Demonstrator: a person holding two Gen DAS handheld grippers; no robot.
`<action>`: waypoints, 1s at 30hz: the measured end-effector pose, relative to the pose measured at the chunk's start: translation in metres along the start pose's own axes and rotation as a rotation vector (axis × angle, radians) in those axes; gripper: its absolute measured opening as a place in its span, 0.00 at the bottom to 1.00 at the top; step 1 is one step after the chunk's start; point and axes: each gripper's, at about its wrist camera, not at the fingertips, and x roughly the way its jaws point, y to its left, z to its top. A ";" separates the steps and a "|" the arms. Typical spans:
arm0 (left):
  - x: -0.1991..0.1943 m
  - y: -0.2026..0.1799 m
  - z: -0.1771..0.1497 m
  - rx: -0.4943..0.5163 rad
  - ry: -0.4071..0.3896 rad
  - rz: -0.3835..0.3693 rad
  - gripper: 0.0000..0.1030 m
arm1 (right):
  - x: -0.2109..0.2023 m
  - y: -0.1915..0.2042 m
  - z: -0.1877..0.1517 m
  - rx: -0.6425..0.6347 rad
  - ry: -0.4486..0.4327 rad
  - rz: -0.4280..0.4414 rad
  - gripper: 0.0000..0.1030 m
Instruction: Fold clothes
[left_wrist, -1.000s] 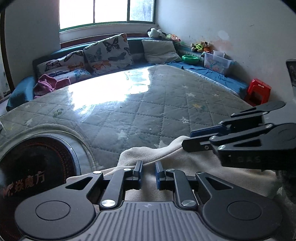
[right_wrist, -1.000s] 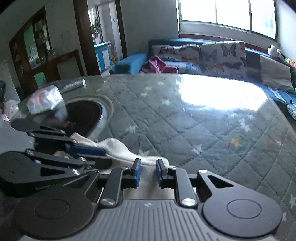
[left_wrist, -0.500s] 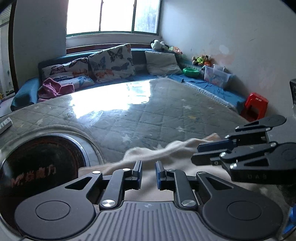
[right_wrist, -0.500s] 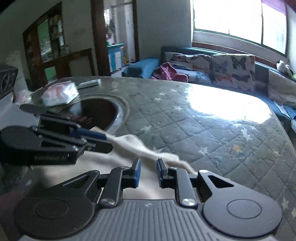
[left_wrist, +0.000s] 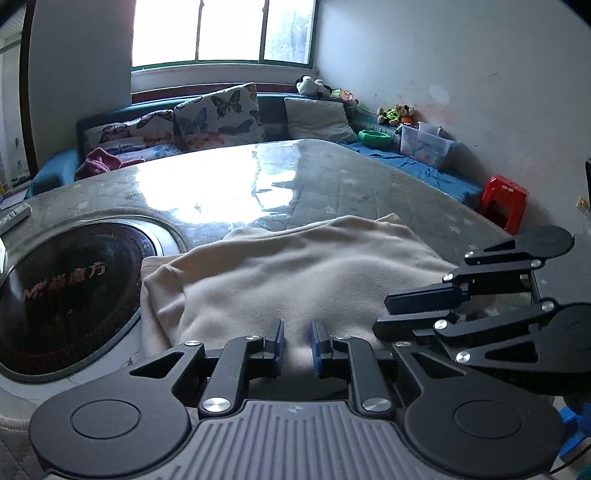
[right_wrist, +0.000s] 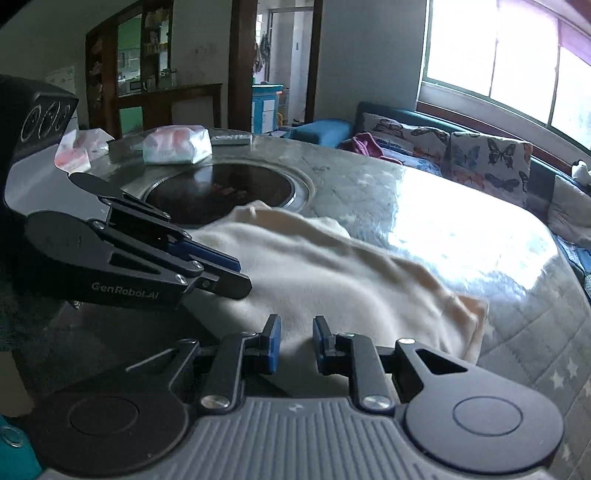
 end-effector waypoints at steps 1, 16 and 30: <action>0.000 0.001 -0.001 -0.003 -0.001 0.000 0.19 | 0.000 0.000 -0.002 0.009 -0.005 0.001 0.17; -0.004 -0.004 -0.011 -0.017 0.000 -0.031 0.19 | -0.030 -0.036 -0.024 0.119 -0.006 -0.059 0.21; -0.018 0.007 -0.015 -0.058 -0.018 -0.012 0.22 | -0.040 -0.055 -0.028 0.168 0.009 -0.066 0.21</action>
